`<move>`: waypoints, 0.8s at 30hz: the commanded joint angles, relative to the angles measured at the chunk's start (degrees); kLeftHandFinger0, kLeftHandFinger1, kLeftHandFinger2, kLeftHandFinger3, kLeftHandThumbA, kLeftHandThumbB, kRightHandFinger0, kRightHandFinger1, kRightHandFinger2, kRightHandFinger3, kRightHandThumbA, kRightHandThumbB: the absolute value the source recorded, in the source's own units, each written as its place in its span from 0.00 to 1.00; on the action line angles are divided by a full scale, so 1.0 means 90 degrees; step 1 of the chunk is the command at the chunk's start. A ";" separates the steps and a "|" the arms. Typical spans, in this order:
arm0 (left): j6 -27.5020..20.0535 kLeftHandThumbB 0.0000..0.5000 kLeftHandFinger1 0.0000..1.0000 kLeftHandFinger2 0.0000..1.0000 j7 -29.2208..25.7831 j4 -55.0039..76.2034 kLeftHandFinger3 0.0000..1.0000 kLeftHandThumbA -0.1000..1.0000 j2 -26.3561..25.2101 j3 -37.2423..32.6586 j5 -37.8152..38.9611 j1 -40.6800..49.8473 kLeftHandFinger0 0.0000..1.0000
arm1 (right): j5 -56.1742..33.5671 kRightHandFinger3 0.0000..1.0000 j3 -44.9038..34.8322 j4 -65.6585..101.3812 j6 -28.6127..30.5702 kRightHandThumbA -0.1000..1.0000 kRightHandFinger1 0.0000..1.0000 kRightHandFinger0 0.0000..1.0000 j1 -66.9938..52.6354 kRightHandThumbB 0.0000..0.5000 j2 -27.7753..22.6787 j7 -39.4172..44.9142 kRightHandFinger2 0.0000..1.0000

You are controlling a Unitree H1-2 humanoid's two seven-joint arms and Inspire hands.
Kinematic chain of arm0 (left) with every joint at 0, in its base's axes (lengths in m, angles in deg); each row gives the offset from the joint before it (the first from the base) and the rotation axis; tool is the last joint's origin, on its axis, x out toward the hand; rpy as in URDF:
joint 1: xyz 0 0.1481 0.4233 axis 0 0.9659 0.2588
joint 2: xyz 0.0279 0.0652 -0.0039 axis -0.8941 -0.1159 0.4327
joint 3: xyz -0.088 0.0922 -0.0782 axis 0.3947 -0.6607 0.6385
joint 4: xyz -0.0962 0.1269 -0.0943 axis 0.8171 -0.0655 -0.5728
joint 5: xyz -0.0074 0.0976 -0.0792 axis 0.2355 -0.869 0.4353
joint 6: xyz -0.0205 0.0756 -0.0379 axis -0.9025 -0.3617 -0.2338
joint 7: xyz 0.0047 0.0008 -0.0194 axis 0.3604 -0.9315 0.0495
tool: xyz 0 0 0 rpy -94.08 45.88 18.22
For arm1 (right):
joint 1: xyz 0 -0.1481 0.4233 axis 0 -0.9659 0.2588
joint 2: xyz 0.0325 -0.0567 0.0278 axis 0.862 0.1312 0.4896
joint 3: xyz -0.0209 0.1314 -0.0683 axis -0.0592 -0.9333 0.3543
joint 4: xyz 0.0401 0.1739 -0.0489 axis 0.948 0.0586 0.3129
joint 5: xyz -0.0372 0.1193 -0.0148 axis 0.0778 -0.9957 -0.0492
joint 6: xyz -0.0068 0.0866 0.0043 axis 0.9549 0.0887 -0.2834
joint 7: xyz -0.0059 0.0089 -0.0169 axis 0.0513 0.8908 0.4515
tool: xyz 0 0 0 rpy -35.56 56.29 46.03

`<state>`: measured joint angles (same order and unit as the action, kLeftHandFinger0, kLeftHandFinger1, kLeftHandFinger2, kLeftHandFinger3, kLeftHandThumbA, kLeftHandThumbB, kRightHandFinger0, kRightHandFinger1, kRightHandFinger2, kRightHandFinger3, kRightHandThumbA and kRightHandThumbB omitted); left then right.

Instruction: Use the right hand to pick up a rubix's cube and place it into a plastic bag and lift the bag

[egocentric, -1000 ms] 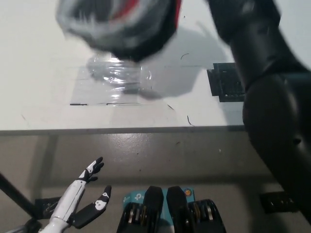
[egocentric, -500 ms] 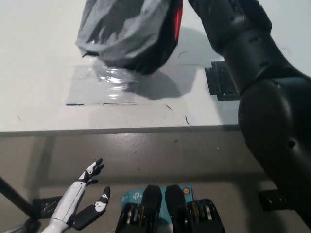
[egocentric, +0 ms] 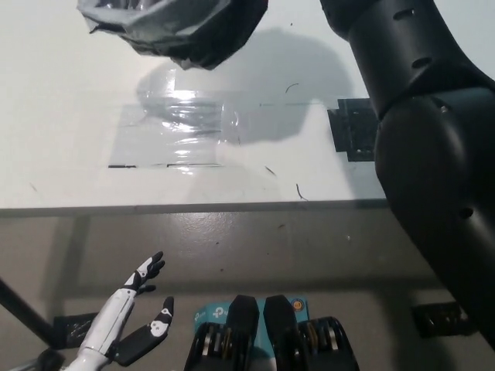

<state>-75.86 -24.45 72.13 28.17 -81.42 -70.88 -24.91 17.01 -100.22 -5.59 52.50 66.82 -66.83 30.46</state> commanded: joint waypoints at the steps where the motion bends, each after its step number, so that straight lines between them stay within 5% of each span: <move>1: -0.0016 0.13 0.92 0.95 0.0138 0.0207 1.00 0.47 -0.0125 0.0024 0.0180 -0.0050 0.84 | -0.0061 0.86 0.0093 0.0166 0.0397 0.00 0.30 0.00 0.0186 0.21 -0.0132 0.0207 0.82; 2: -0.0025 0.14 0.91 0.95 0.0145 0.0196 1.00 0.46 -0.0124 0.0026 0.0194 -0.0054 0.83 | -0.0052 0.86 0.0104 0.0168 0.0404 0.00 0.30 0.00 0.0146 0.21 -0.0122 0.0194 0.82; 3: -0.0010 0.15 0.91 0.95 0.0159 0.0192 1.00 0.45 -0.0119 0.0024 0.0205 -0.0064 0.83 | -0.0088 0.73 0.0075 0.0146 0.0434 0.00 0.28 0.00 0.0060 0.20 -0.0108 0.0202 0.80; 4: 0.0003 0.15 0.91 0.95 0.0166 0.0194 1.00 0.44 -0.0109 0.0023 0.0212 -0.0092 0.82 | -0.0137 1.00 0.0029 0.0115 0.0435 0.00 0.25 0.00 0.0017 0.22 -0.0101 0.0164 0.79; 5: 0.0000 0.15 0.91 0.95 0.0164 0.0214 1.00 0.44 -0.0102 0.0017 0.0205 -0.0061 0.82 | -0.0158 1.00 0.0011 0.0130 0.0422 0.00 0.24 0.00 -0.0028 0.22 -0.0087 0.0147 0.78; 6: -0.0019 0.15 0.91 0.95 0.0157 0.0222 1.00 0.44 -0.0103 0.0011 0.0184 -0.0028 0.82 | -0.0207 0.95 -0.0018 0.0144 0.0434 0.00 0.22 0.00 -0.0148 0.20 -0.0068 0.0224 0.77; 7: -0.0038 0.15 0.91 0.95 0.0154 0.0206 1.00 0.44 -0.0105 0.0014 0.0186 -0.0035 0.82 | -0.0225 0.72 -0.0034 0.0136 0.0452 0.00 0.21 0.00 -0.0237 0.22 -0.0055 0.0231 0.76; 9: -0.0068 0.15 0.90 0.94 0.0138 0.0204 1.00 0.43 -0.0107 0.0004 0.0133 -0.0023 0.82 | -0.0224 0.62 -0.0023 0.0180 0.0486 0.00 0.20 0.00 -0.0381 0.20 -0.0031 0.0231 0.75; 10: -0.0054 0.13 0.91 0.96 0.0140 0.0212 1.00 0.42 -0.0104 0.0002 0.0123 -0.0028 0.84 | -0.0228 0.65 -0.0018 0.0184 0.0538 0.00 0.22 0.00 -0.0458 0.19 -0.0021 0.0265 0.76; 13: 0.0099 0.15 0.93 0.97 0.0177 0.0300 1.00 0.42 -0.0101 -0.0025 0.0037 -0.0023 0.86 | -0.0308 0.99 -0.0076 0.0006 0.0628 0.00 0.24 0.00 -0.0804 0.19 -0.0017 0.0305 0.77; 19: 0.0054 0.15 0.90 0.94 0.0161 0.0248 1.00 0.36 -0.0070 -0.0040 0.0061 -0.0007 0.83 | -0.0163 1.00 0.0043 -0.0477 0.0682 0.00 0.25 0.00 -0.1374 0.17 0.0030 0.0175 0.81; 20: 0.0030 0.15 0.90 0.94 0.0152 0.0246 1.00 0.36 -0.0069 -0.0048 0.0048 0.0007 0.83 | -0.0133 0.99 0.0078 -0.0514 0.0735 0.00 0.27 0.00 -0.1449 0.17 0.0032 0.0223 0.82; 22: -0.0054 0.15 0.88 0.92 0.0147 0.0202 1.00 0.37 -0.0087 -0.0060 0.0050 -0.0020 0.81 | -0.0084 0.78 0.0128 -0.0624 0.0721 0.00 0.24 0.00 -0.1545 0.19 0.0015 0.0204 0.79; 24: -0.0038 0.16 0.87 0.91 0.0161 0.0201 1.00 0.37 -0.0098 -0.0045 0.0094 -0.0066 0.79 | 0.0010 0.74 0.0226 -0.0716 0.0768 0.00 0.22 0.00 -0.1655 0.20 -0.0029 0.0181 0.75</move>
<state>-75.20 -23.40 72.60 28.19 -81.79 -70.29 -24.86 16.10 -99.76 -10.88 56.03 50.78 -66.74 31.20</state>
